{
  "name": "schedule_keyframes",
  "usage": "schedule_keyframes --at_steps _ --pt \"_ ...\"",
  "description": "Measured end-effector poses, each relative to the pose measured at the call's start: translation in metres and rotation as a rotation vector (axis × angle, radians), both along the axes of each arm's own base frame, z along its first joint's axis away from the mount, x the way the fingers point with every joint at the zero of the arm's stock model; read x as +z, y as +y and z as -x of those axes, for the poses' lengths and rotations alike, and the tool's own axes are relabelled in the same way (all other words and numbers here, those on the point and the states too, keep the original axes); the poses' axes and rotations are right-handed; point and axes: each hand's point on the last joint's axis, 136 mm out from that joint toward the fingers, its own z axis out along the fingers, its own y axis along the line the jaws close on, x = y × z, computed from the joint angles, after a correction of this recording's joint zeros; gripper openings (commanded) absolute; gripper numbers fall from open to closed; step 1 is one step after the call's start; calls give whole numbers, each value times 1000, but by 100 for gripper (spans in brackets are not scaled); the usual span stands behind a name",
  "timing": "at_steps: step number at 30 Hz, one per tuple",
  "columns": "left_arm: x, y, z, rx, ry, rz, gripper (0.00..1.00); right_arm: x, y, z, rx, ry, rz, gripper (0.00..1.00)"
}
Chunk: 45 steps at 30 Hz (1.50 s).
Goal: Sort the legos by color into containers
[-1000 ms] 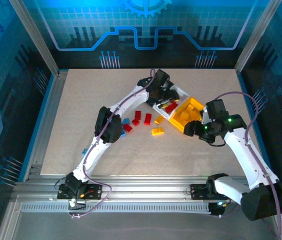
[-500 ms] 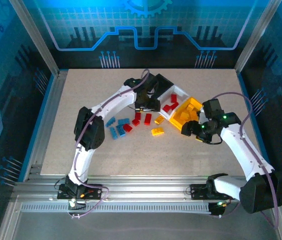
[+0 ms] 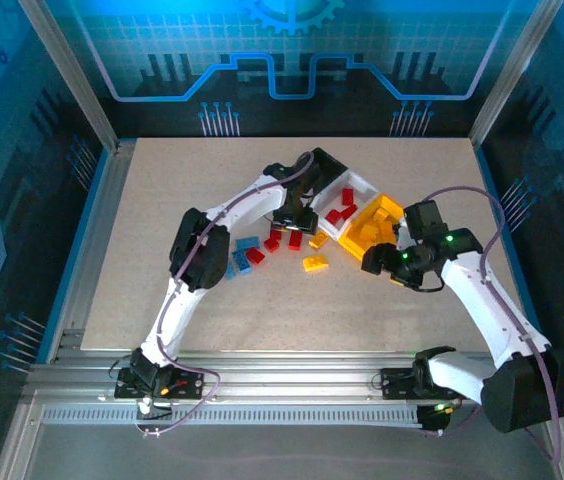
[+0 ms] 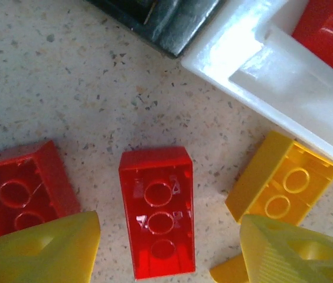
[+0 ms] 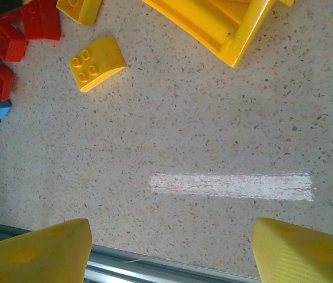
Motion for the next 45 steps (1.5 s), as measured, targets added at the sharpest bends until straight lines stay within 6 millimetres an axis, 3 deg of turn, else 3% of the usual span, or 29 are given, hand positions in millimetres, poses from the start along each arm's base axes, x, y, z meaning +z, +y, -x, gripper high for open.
schedule_keyframes --at_steps 10,16,25,29,35,41,45 --pt "-22 2 2 -4 44 -32 52 0 -1 2 0 3 3 72" --pt "-24 3 4 5 54 -37 34 -4 -1 1 0 20 7 72" --pt "-21 9 12 50 84 -12 34 -4 -1 1 5 20 8 73" --pt "-3 12 14 103 99 45 34 -4 0 0 10 15 9 72" --pt "55 5 -1 211 59 241 35 -12 -2 8 10 15 9 73" --pt "92 -30 -28 299 32 467 35 -8 -4 12 5 -16 1 72" --pt "92 -59 -53 346 38 579 35 -9 -7 17 -4 -26 -1 73"
